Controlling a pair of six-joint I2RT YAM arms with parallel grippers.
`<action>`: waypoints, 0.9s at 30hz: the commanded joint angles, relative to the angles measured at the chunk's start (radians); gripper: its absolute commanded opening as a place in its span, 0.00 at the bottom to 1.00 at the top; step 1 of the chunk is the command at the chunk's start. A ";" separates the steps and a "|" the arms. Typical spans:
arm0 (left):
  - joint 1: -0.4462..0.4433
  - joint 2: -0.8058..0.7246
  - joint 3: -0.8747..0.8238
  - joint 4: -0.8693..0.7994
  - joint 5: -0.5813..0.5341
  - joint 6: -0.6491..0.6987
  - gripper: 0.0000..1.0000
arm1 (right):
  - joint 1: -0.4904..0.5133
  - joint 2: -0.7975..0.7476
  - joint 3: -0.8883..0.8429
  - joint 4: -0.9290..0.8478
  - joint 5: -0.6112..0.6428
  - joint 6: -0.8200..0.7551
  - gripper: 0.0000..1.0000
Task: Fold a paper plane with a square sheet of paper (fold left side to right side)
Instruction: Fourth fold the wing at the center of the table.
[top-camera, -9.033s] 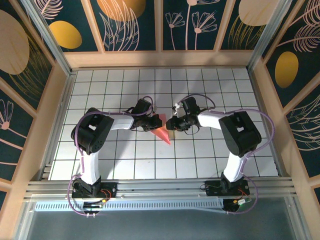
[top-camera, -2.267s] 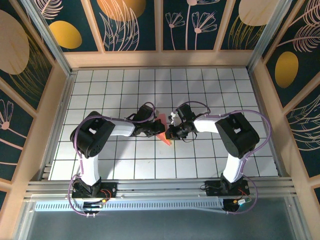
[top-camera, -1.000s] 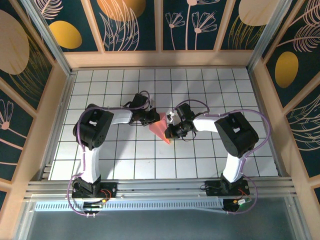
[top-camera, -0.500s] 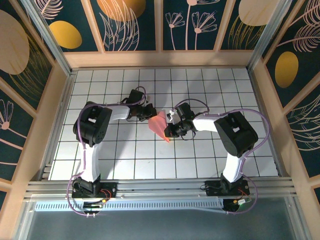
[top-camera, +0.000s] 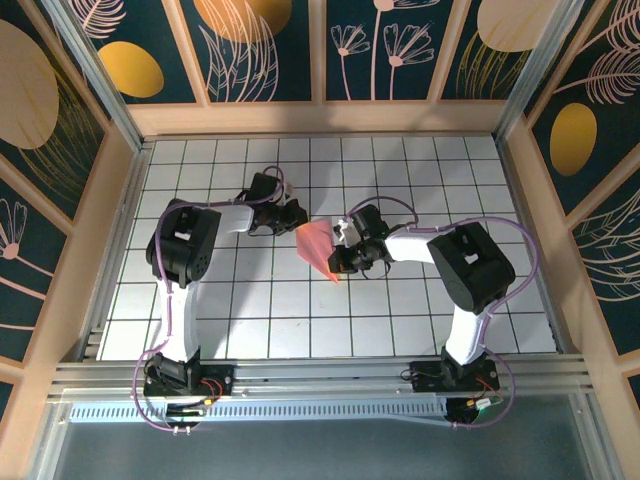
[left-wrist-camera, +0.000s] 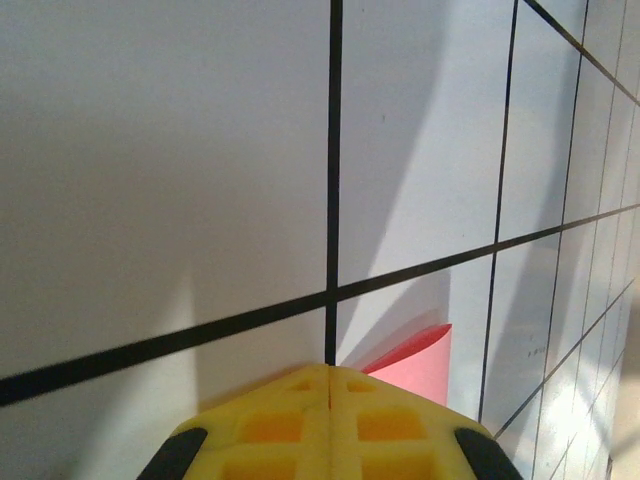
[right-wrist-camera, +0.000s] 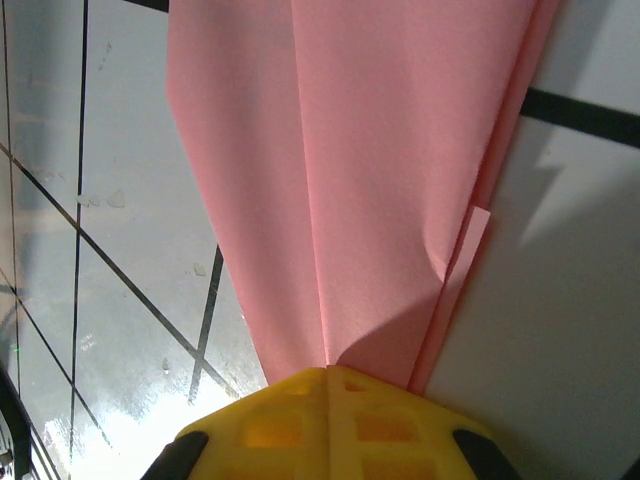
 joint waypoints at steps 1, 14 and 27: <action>0.096 0.044 0.025 -0.001 -0.189 0.072 0.00 | -0.006 0.104 -0.079 -0.264 0.219 -0.034 0.00; 0.022 -0.233 -0.180 0.032 -0.132 0.098 0.00 | -0.006 0.102 -0.065 -0.248 0.202 -0.026 0.00; -0.205 -0.201 -0.234 0.111 -0.088 -0.006 0.00 | -0.005 0.100 -0.063 -0.240 0.201 -0.018 0.00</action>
